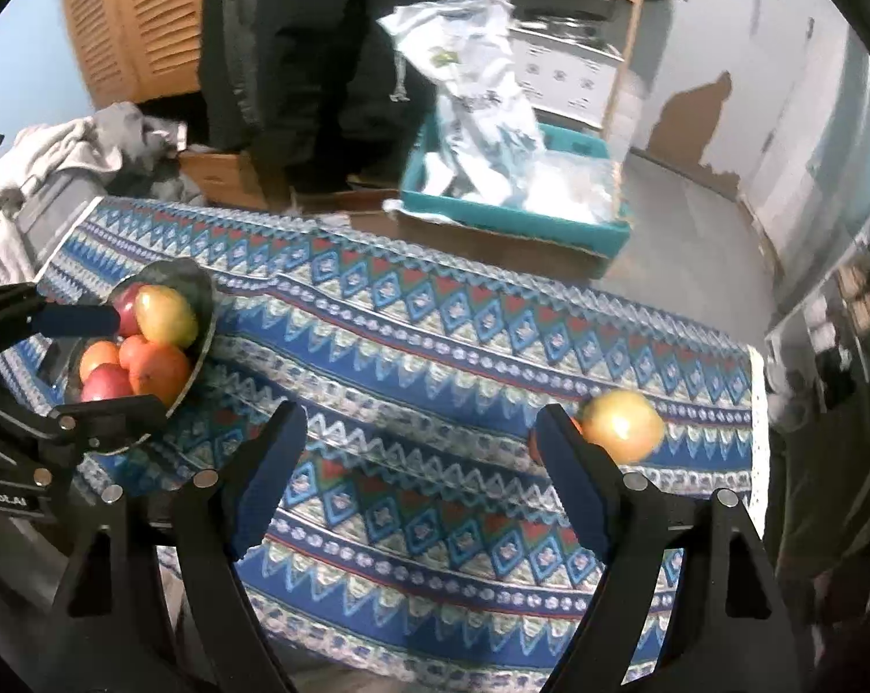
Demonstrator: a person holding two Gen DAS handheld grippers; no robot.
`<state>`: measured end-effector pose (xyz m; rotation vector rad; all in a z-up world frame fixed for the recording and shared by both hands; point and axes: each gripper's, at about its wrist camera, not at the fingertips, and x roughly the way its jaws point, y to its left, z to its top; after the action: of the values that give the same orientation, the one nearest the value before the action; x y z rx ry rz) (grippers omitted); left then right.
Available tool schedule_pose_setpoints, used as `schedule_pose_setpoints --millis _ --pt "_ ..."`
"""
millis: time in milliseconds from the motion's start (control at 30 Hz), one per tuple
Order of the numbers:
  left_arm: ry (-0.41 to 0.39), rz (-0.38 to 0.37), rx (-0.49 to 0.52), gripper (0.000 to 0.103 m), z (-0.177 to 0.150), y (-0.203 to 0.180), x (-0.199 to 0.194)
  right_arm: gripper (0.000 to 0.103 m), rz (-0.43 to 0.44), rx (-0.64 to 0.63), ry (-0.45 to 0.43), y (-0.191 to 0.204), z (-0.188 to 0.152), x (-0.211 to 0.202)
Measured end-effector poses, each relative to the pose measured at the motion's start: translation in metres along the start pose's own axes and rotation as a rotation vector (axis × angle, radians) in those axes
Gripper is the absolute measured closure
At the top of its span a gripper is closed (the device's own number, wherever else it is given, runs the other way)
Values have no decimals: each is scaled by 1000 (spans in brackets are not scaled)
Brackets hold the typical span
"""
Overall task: Organize fruits
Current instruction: 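Move both open tools back to the last pear and tangerine, then grasp the green pear with the right tool while the left tool grasps the small tangerine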
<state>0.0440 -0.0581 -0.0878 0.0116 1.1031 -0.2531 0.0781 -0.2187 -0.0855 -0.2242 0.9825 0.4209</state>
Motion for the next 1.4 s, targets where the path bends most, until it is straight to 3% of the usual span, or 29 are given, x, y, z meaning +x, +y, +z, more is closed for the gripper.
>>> schedule_pose_setpoints --millis 300,467,733,833,1000,1400 --pt "-13 29 127 22 29 -34 15 19 -23 10 52 -53 -8 -3" --pt "5 -14 157 22 54 -48 27 19 8 55 108 -96 3 5" --pt "49 -48 245 17 84 -78 62 19 -6 14 237 -144 13 49" --pt "54 -18 306 17 91 -87 81 19 10 14 273 -153 13 71" --pt "73 -42 339 17 99 -95 109 19 64 34 326 -163 9 110" --pt "136 -117 338 17 99 -100 165 19 51 -35 392 -166 -3 159"
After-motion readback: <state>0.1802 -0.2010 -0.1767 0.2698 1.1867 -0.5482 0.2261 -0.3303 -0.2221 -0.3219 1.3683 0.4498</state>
